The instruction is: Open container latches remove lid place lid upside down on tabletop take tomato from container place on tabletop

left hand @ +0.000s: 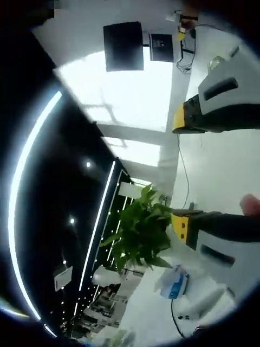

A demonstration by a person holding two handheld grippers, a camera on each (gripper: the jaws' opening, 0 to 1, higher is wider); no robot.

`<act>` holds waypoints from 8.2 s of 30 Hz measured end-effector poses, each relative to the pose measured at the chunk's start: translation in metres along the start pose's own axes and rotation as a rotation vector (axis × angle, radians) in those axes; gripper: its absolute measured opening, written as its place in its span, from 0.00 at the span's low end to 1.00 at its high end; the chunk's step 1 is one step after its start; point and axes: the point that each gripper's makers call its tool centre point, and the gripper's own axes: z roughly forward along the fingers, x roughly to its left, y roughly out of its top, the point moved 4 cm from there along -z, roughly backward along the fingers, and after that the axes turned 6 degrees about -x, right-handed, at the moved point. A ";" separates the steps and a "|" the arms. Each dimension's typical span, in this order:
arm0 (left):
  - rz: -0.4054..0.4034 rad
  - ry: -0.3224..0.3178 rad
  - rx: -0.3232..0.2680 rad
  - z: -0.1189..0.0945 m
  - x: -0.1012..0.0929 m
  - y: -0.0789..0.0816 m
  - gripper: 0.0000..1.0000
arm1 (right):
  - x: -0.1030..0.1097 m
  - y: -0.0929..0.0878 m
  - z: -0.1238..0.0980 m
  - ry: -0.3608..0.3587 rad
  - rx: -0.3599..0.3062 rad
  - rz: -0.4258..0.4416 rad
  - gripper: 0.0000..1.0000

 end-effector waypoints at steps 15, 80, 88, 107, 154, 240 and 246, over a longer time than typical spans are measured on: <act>0.129 -0.374 0.095 0.063 -0.085 0.028 0.59 | 0.003 0.005 -0.004 0.004 -0.009 -0.002 0.25; 0.458 -1.227 0.955 0.082 -0.262 -0.167 0.55 | -0.017 0.002 -0.027 -0.015 -0.015 0.025 0.25; 0.448 -1.246 1.090 0.074 -0.253 -0.183 0.58 | -0.016 -0.002 -0.029 -0.016 -0.011 0.035 0.25; 0.506 -1.268 1.180 0.062 -0.259 -0.189 0.69 | -0.018 -0.002 -0.029 -0.012 -0.016 0.043 0.25; 0.739 -1.254 1.472 0.074 -0.263 -0.199 0.66 | 0.132 0.029 -0.023 0.553 -0.189 -0.080 0.25; 0.719 -1.249 1.462 0.071 -0.265 -0.198 0.66 | 0.370 -0.070 -0.108 1.303 -1.255 -1.151 0.14; 0.694 -1.257 1.439 0.070 -0.264 -0.197 0.66 | 0.371 -0.063 -0.111 1.305 -1.258 -1.177 0.13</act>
